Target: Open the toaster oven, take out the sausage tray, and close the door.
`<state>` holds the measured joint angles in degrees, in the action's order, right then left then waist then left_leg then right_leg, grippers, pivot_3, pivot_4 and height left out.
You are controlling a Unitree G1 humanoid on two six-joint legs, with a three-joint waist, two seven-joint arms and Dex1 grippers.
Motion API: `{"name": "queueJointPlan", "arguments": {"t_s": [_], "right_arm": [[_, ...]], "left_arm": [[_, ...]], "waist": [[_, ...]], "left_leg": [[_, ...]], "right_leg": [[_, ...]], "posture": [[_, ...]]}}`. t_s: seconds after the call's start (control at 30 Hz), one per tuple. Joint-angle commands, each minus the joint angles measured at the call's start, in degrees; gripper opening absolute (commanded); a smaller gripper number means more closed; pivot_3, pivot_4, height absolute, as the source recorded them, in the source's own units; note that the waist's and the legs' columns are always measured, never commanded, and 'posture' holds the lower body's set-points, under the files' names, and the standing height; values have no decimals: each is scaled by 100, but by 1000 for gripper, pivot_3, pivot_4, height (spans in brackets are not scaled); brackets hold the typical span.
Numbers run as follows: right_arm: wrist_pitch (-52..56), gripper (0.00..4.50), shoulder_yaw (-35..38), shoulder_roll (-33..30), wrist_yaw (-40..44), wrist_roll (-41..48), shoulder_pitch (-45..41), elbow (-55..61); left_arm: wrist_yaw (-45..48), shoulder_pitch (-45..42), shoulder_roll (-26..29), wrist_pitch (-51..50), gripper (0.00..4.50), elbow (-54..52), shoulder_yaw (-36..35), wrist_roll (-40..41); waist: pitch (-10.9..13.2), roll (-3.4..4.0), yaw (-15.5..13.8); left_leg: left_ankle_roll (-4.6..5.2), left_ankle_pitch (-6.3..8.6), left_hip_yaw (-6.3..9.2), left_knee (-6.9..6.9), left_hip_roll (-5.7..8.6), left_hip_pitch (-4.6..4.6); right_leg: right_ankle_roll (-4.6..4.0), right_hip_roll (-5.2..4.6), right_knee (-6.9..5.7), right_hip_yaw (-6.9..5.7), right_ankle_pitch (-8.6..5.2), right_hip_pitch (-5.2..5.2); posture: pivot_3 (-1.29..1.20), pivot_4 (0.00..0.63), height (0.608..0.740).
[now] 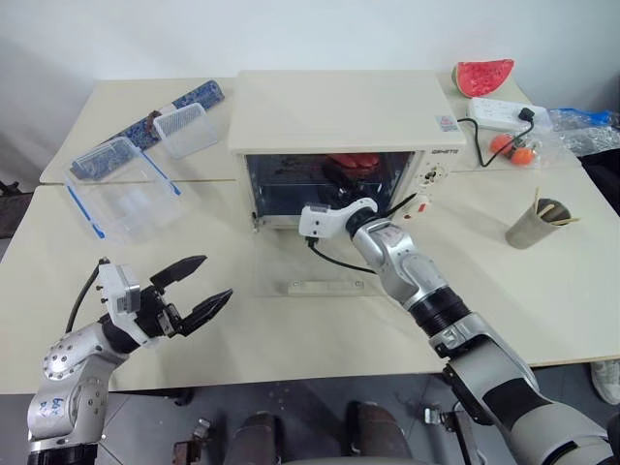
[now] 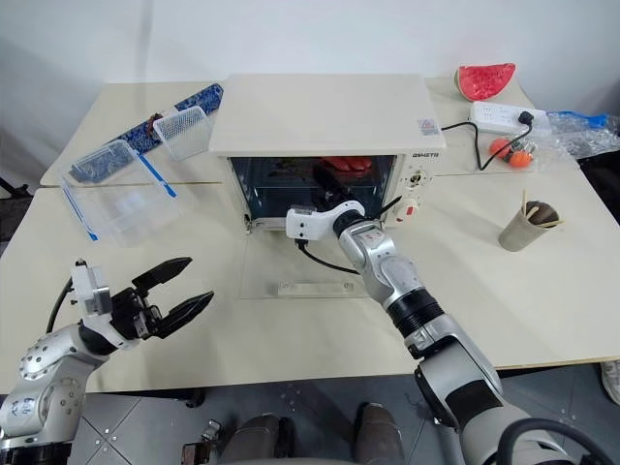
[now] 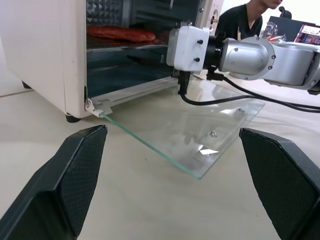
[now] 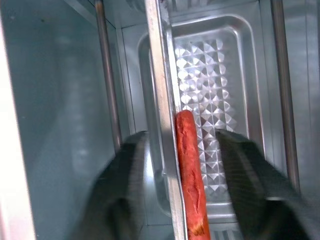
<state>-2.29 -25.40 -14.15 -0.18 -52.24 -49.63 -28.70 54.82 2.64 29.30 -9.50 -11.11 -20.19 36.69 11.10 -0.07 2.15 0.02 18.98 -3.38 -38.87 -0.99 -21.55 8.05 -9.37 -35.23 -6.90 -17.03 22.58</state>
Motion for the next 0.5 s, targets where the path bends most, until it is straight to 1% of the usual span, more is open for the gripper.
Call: {"name": "queueJointPlan", "arguments": {"t_s": [0.03,0.1,0.13,0.33,0.5], "right_arm": [[-13,825,-95,-35,6,-6,-95,220],[3,129,-99,-50,55,12,-96,330],[-5,13,-97,-67,113,29,-81,448],[91,13,-123,-189,590,33,182,1246],[-48,13,-41,-338,1151,329,360,1715]], "left_arm": [[-6,-53,-21,45,4500,-188,7,143],[-12,-86,-20,31,4500,-171,14,149],[-14,-110,-18,21,4500,-162,19,155],[68,-262,32,-37,4500,-59,66,174],[77,-510,30,-82,4500,87,121,169]], "waist": [[0,0,2],[-2,-3,5],[-5,-8,8],[-4,-7,7],[-4,-7,16]], "left_leg": [[0,0,0,0,0,0],[0,0,0,0,0,0],[0,0,0,0,0,1],[-1,0,0,7,-2,0],[-1,0,-7,27,-1,0]], "right_leg": [[0,0,0,0,0,0],[0,0,0,0,0,0],[0,0,0,0,0,0],[0,2,1,2,0,5],[0,3,10,-1,0,10]], "posture": [[0,150,740],[0,150,740],[0,150,740],[0,150,740],[0,150,740]]}}
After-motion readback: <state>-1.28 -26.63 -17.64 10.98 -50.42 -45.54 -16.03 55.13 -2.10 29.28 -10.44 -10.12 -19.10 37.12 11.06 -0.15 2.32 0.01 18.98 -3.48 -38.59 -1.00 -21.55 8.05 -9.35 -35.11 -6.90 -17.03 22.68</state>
